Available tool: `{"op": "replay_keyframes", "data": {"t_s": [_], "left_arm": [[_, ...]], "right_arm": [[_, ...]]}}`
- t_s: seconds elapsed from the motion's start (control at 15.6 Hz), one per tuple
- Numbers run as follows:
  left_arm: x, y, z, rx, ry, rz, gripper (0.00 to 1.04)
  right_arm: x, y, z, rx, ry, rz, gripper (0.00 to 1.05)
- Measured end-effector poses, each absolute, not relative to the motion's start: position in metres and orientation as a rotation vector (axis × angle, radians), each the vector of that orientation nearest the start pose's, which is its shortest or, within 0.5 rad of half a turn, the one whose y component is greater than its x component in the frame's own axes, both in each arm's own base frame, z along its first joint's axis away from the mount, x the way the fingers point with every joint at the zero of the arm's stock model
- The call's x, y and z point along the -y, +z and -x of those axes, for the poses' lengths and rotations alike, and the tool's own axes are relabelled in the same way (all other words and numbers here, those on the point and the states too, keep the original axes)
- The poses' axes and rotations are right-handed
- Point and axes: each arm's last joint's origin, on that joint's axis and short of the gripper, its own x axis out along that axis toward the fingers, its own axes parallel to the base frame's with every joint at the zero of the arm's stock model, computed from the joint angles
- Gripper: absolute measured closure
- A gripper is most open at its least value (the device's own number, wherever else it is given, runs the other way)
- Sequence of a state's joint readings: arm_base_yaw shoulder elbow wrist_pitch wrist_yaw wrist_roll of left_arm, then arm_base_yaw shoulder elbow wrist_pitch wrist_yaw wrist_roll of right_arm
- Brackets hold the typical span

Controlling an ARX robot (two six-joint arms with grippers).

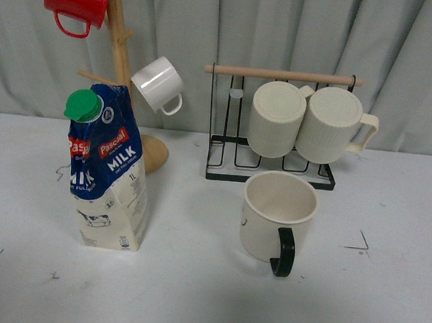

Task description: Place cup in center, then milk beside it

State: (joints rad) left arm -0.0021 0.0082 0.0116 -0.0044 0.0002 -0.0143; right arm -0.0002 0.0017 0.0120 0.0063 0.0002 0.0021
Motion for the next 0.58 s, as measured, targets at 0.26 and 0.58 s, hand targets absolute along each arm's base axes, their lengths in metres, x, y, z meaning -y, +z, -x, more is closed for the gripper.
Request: {"op": "replay_keyframes", "data": {"t_s": [0.26, 0.58], "left_arm": [[0.000, 0.167, -0.098, 0.000, -0.002, 0.014, 0.07], [0.002, 0.180, -0.111, -0.335, 0.066, 0.055, 0.07]], "right_arm": [[0.000, 0.167, -0.097, 0.004, -0.001, -0.002, 0.89], [0.000, 0.167, -0.097, 0.004, 0.000, -0.002, 0.29]]}}
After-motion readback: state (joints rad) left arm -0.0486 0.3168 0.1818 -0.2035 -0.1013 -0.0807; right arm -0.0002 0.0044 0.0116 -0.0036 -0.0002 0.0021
